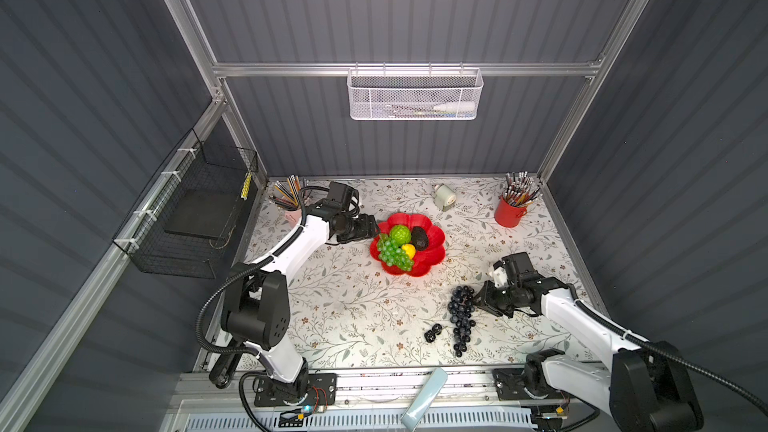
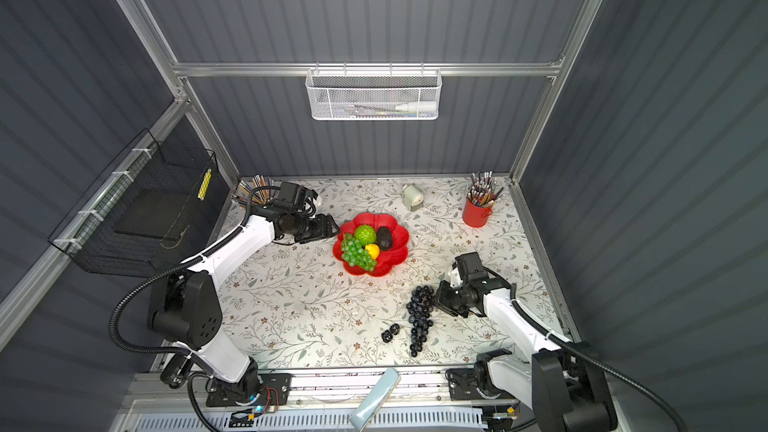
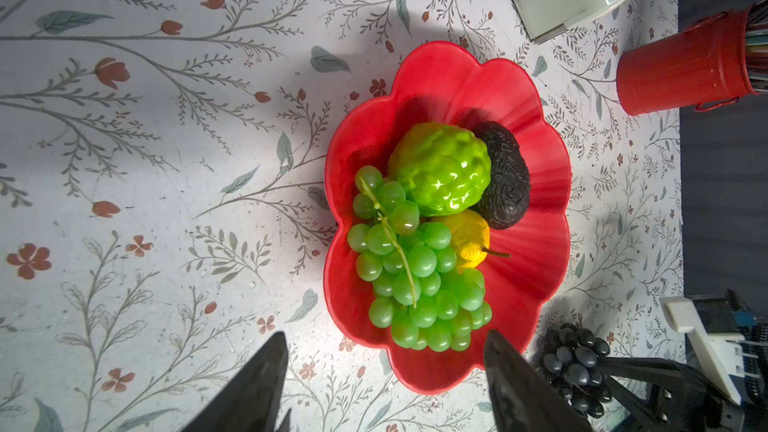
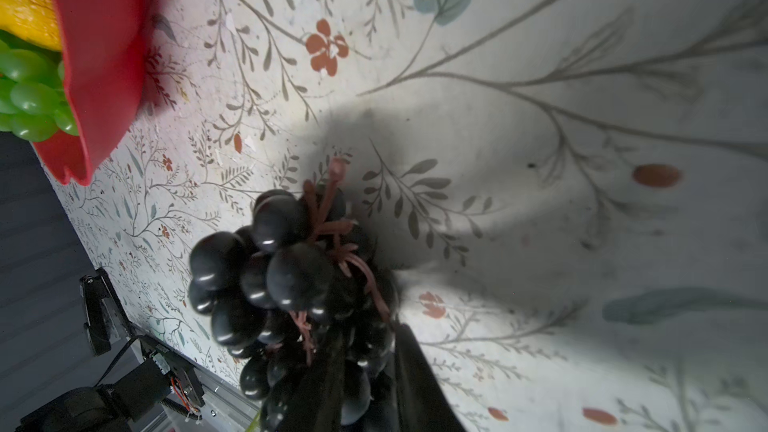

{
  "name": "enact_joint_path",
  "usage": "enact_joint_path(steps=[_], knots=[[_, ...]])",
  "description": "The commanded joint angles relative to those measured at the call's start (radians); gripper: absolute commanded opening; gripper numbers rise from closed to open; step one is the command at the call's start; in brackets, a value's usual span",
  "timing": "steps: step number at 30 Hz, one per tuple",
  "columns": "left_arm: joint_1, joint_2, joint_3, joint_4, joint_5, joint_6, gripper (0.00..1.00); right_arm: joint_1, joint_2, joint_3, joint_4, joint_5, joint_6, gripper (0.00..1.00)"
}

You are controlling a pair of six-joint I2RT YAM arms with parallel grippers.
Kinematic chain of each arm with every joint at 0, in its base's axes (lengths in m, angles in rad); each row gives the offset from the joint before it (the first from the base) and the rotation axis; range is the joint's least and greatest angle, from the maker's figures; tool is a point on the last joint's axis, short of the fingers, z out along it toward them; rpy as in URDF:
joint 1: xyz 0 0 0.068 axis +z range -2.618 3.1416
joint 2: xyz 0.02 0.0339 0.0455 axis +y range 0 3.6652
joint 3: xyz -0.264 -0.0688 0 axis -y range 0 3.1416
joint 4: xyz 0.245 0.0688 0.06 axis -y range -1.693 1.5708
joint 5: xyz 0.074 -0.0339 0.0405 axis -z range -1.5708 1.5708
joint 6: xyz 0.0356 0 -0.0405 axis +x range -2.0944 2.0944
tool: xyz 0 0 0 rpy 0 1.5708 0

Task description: Place and organize the fake fruits in the fruit bowl

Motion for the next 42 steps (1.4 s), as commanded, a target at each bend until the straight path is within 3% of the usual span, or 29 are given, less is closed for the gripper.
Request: enact_joint_path(steps=[1,11,22,28,42], knots=[[0.005,-0.016,-0.003,-0.005,0.01,-0.015,0.75,-0.001,0.018,-0.011,0.079,-0.061,0.014,0.25],[0.005,-0.013,-0.007,0.001,0.01,-0.024,0.74,-0.001,0.081,0.051,0.09,0.033,-0.057,0.24],[0.005,-0.012,-0.003,-0.003,0.01,-0.028,0.74,-0.001,0.169,0.061,0.18,-0.019,-0.077,0.11],[0.005,-0.004,0.002,-0.002,0.008,-0.029,0.74,-0.001,0.088,0.063,0.141,0.017,-0.084,0.0],[0.005,-0.006,-0.002,0.008,0.008,-0.034,0.74,0.003,-0.179,0.116,-0.003,0.1,-0.095,0.0]])
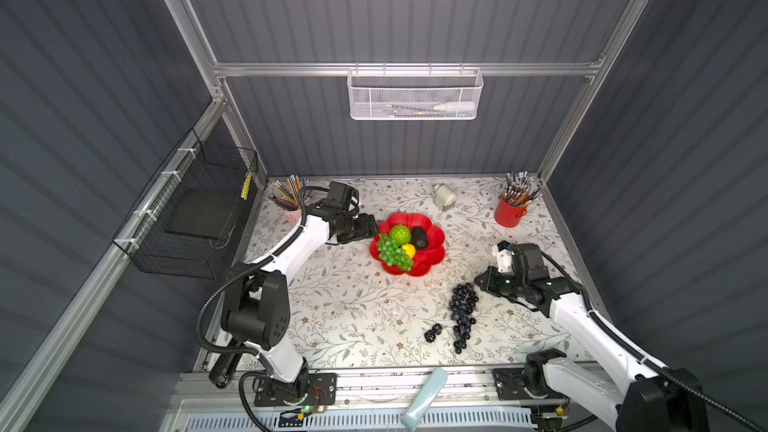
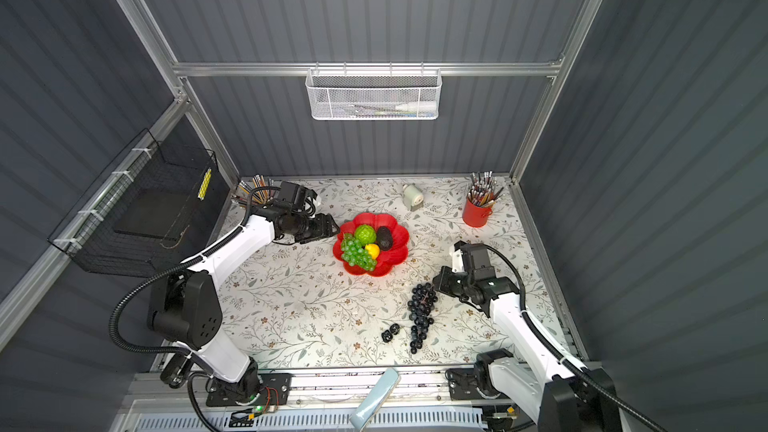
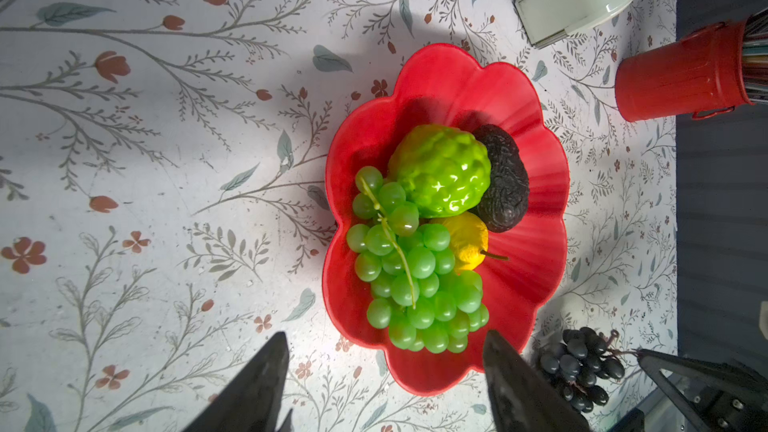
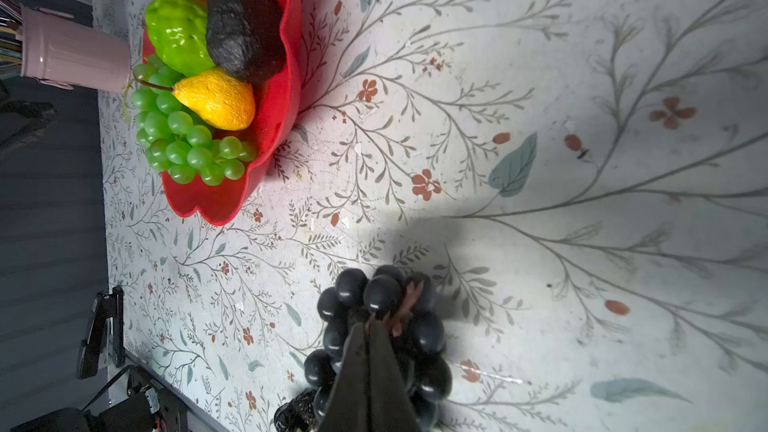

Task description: Place and organize the fake fruits in the fruit bowl

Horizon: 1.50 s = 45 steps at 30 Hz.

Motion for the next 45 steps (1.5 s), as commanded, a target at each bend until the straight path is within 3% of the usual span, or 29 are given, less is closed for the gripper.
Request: enact_joint_path(steps=[1,11,28,34,45], knots=[[0.005,-0.007,-0.001,0.005,0.009,-0.009,0.74,0.004,-0.035,0.044,-0.057,0.019,-0.021,0.0],[0.005,-0.019,-0.006,0.006,0.012,-0.016,0.74,0.06,-0.079,0.25,-0.173,0.072,-0.064,0.0],[0.005,-0.042,-0.048,0.03,-0.002,-0.037,0.73,0.167,0.186,0.758,-0.252,-0.022,-0.177,0.0],[0.005,-0.07,-0.071,0.033,-0.019,-0.039,0.73,0.253,0.286,0.851,-0.231,-0.041,-0.174,0.0],[0.005,-0.087,-0.082,0.032,-0.034,-0.033,0.73,0.278,0.426,0.873,-0.132,-0.126,-0.112,0.0]])
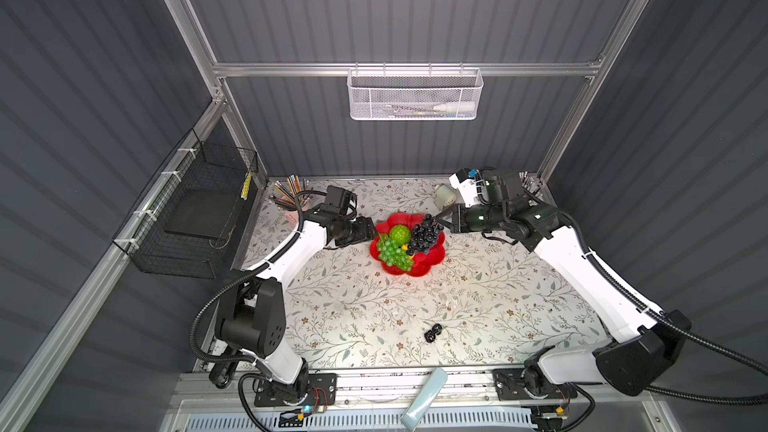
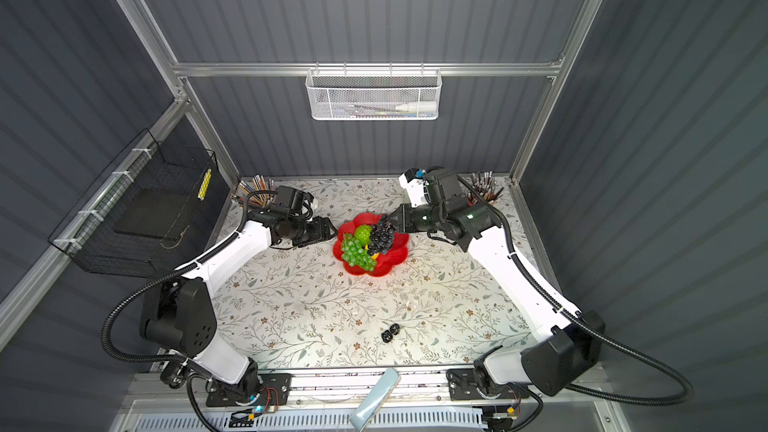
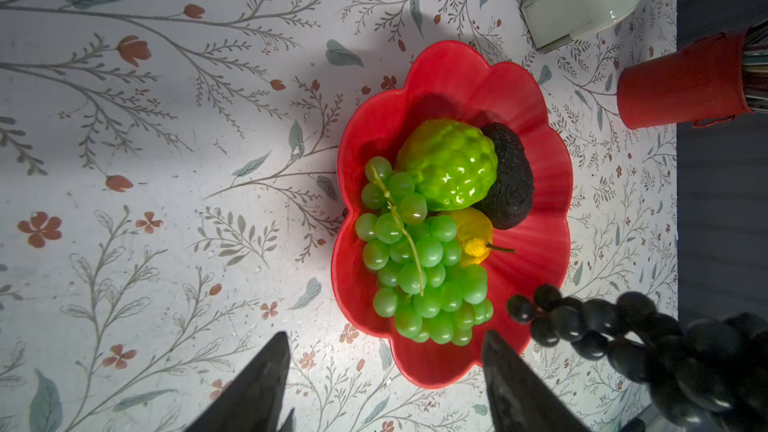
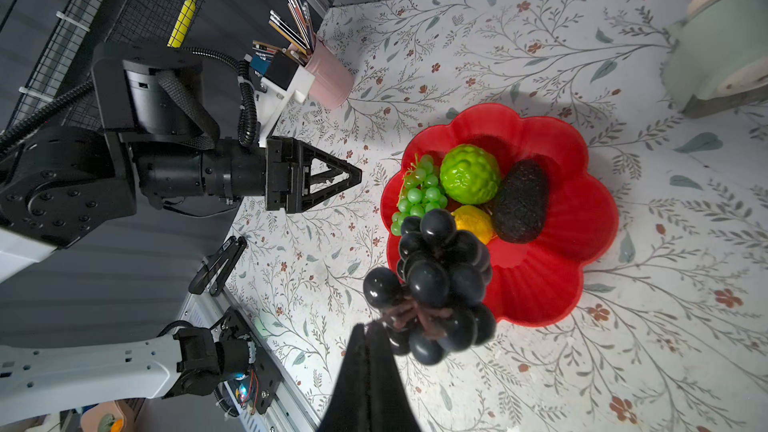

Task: Place and organize the fake fruits in the fruit bowl
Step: 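Lower the dark grapes into the bowl beside the avocado and open the right gripper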

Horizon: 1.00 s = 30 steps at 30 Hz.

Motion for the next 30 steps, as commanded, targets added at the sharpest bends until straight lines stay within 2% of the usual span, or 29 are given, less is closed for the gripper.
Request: enact_joint_path(steps=[1,13,30], knots=[[0.005,-0.032,-0.017,-0.001,-0.01,-0.006,0.73,0.011,0.025,0.022,0.065,-0.047,0.021,0.0],[0.005,-0.037,-0.019,-0.016,-0.015,-0.001,0.73,0.02,0.059,-0.077,0.168,-0.118,0.097,0.0],[0.006,-0.039,-0.044,-0.003,-0.015,-0.013,0.73,0.009,0.108,-0.127,0.268,-0.201,0.142,0.0]])
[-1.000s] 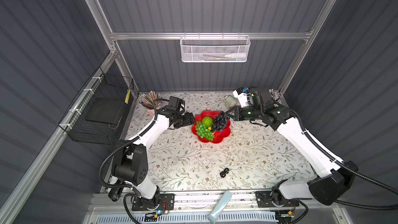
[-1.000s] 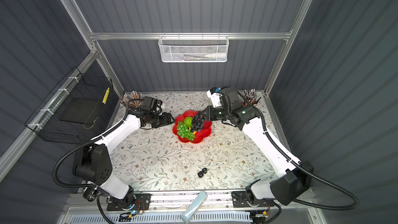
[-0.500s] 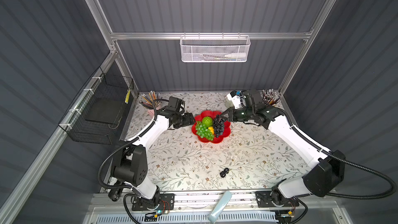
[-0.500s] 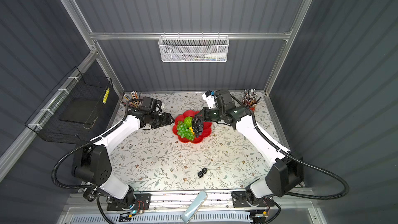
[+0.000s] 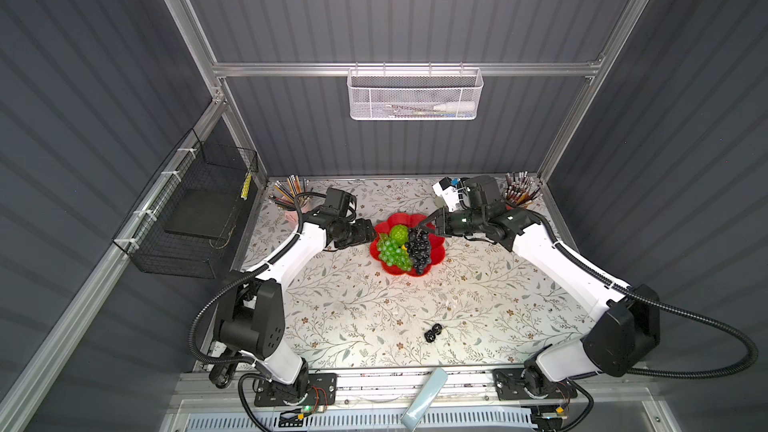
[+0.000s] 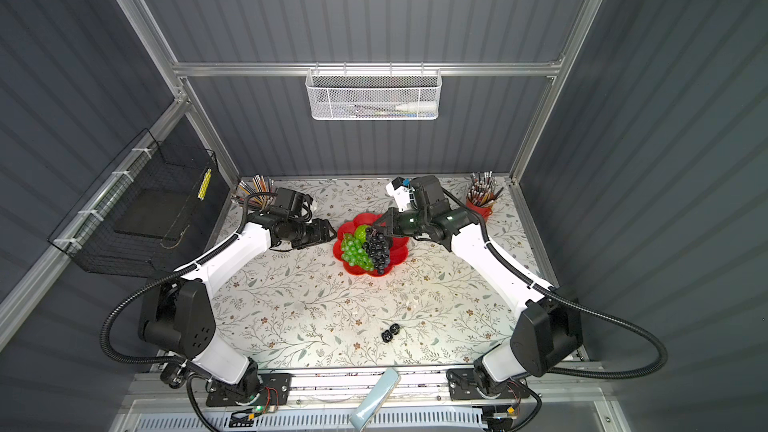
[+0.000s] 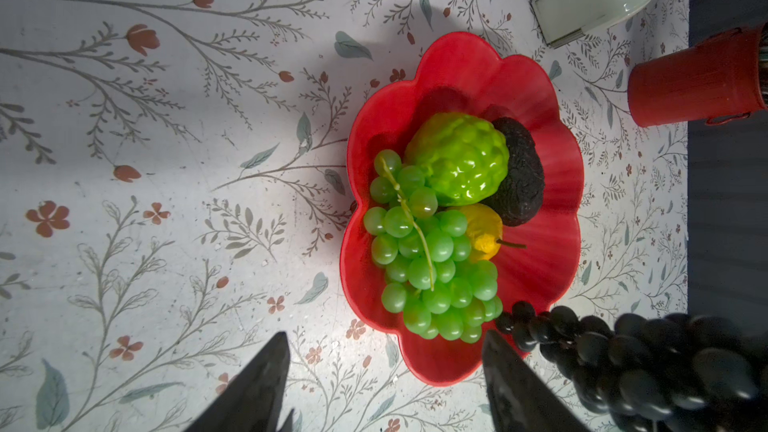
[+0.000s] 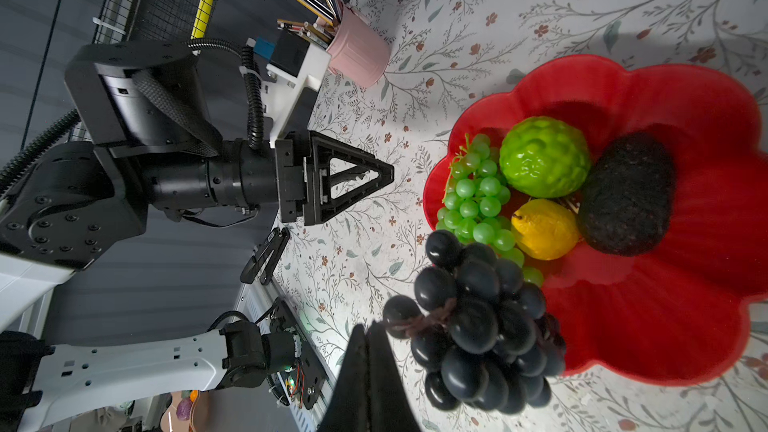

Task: Place and organize the fake fruits in the fruit bowl
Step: 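Lower the dark grapes into the bowl beside the avocado and open the right gripper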

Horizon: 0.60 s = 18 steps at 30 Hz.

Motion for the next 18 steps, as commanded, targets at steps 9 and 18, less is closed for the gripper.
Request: enact_joint_path(steps=[9,18], knots=[[0.005,-0.034,-0.031,0.002,0.002,-0.032,0.73,-0.077,0.022,-0.081,0.076,-0.029,-0.048,0.0],[0.005,-0.022,-0.028,0.007,0.004,-0.042,0.73,-0.126,0.078,-0.101,0.102,0.002,-0.118,0.0]])
